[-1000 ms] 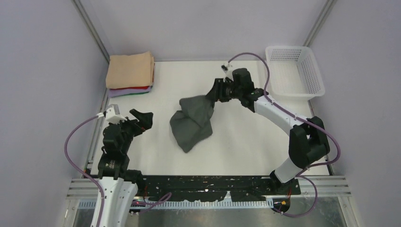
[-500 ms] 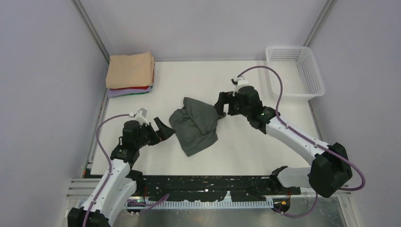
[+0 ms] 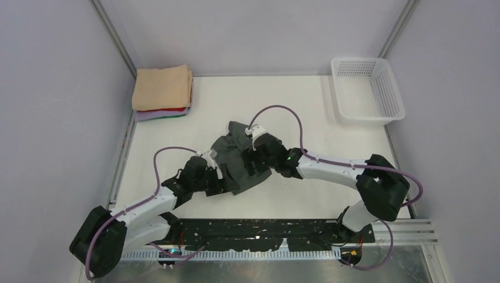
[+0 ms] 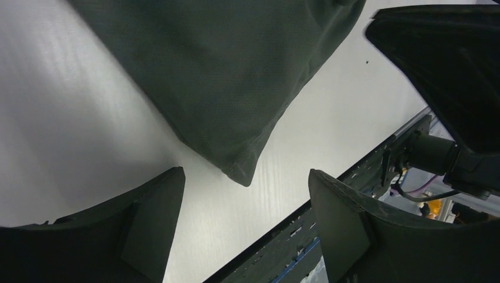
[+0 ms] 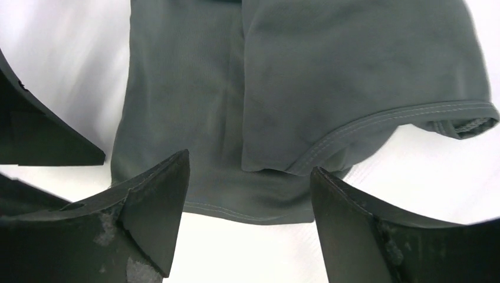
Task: Fold and stack the t-shirts
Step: Flatten out the tshirt
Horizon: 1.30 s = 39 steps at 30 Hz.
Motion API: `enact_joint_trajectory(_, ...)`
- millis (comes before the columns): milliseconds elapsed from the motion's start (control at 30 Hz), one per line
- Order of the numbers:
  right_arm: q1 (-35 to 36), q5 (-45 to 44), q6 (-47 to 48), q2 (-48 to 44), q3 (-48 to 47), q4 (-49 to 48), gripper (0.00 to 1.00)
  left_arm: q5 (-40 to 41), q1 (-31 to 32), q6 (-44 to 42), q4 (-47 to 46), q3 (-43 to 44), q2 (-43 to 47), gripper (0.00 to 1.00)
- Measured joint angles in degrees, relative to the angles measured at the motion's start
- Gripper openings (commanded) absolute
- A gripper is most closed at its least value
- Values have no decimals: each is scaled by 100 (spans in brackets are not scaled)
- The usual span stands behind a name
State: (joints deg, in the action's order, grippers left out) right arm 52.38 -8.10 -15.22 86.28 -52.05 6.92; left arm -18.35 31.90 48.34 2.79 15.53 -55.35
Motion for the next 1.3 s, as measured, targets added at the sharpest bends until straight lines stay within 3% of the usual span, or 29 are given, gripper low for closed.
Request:
enact_joint_trajectory(233, 302, -258, 2, 634, -280, -11, 64, 468, 691, 216, -372, 461, -1001, 52)
enact_joint_trajectory(433, 317, -525, -66, 977, -446, -57, 56, 920, 793, 225, -361, 682, -1399, 39)
enact_joint_trajectory(600, 317, -870, -173, 1132, -494, -35, 49, 1231, 866, 203, -323, 708, -1458, 15)
enact_joint_trajectory(667, 317, -1025, -221, 1172, -496, -11, 34, 1320, 872, 210, -310, 726, -1512, 0)
enact_joint_trajectory(933, 317, -1727, -365, 1246, -498, 138, 6, 1692, 876, 72, 28, 850, -1445, 0)
enact_joint_trajectory(1100, 291, -2339, -398, 1152, -505, 271, 5, 2345, 876, -96, 706, 992, -800, 0)
enact_joint_trajectory(1300, -94, -3056, -221, 302, -503, 385, 5, 3569, 874, -402, 1738, 1467, 385, 0)
